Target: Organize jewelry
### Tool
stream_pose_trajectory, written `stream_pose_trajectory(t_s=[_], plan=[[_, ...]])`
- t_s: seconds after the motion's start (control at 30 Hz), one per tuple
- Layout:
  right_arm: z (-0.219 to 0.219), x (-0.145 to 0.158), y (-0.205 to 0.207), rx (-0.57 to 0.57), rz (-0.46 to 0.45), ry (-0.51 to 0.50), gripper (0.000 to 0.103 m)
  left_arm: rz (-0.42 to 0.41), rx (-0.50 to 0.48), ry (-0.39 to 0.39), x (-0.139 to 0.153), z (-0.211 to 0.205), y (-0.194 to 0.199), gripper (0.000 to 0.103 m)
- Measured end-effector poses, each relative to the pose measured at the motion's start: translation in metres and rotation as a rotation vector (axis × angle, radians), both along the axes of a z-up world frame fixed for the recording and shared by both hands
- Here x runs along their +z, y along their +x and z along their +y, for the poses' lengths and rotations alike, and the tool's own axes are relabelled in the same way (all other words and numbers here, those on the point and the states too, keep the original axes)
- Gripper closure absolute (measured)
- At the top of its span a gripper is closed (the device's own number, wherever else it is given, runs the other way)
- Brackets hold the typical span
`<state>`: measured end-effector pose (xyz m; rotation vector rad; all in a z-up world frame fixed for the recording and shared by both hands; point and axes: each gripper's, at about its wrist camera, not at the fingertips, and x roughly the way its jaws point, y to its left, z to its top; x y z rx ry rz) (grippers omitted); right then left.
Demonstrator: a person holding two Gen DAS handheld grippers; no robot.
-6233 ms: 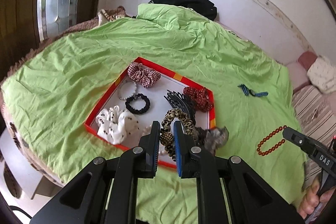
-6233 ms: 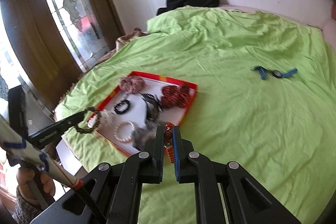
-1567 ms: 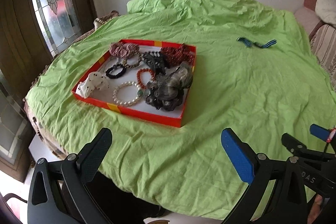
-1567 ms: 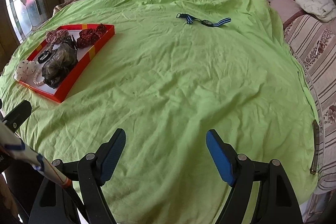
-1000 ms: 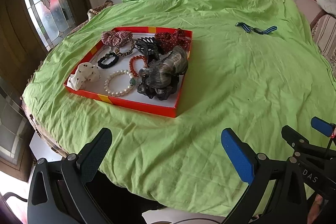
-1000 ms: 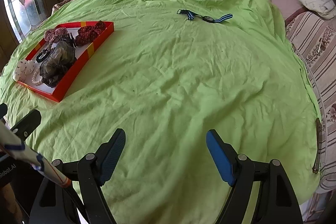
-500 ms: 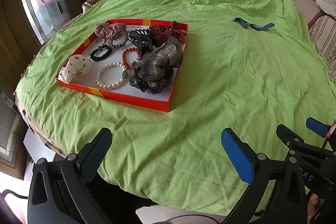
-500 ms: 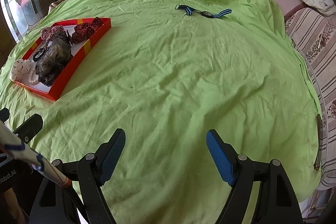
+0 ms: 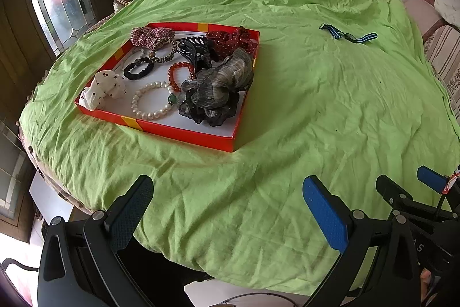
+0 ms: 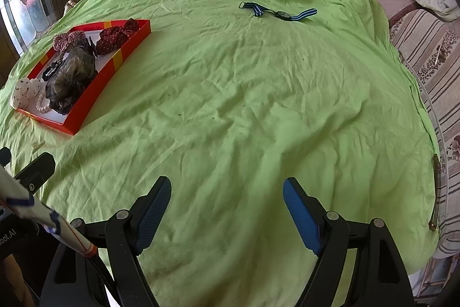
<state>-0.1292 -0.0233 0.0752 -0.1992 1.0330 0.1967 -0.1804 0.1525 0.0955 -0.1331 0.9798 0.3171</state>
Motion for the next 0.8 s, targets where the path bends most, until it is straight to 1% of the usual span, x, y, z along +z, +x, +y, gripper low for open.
stream_pose_trajectory(t_s=[0.47, 0.8], plan=[[0.005, 0.003, -0.002, -0.006, -0.004, -0.011, 0.018, -0.002, 0.002, -0.006, 0.0, 0.003, -0.001, 0.0], [0.011, 0.007, -0.006, -0.002, -0.011, -0.024, 0.017, -0.01, 0.016, -0.025, 0.002, 0.011, -0.006, 0.0]])
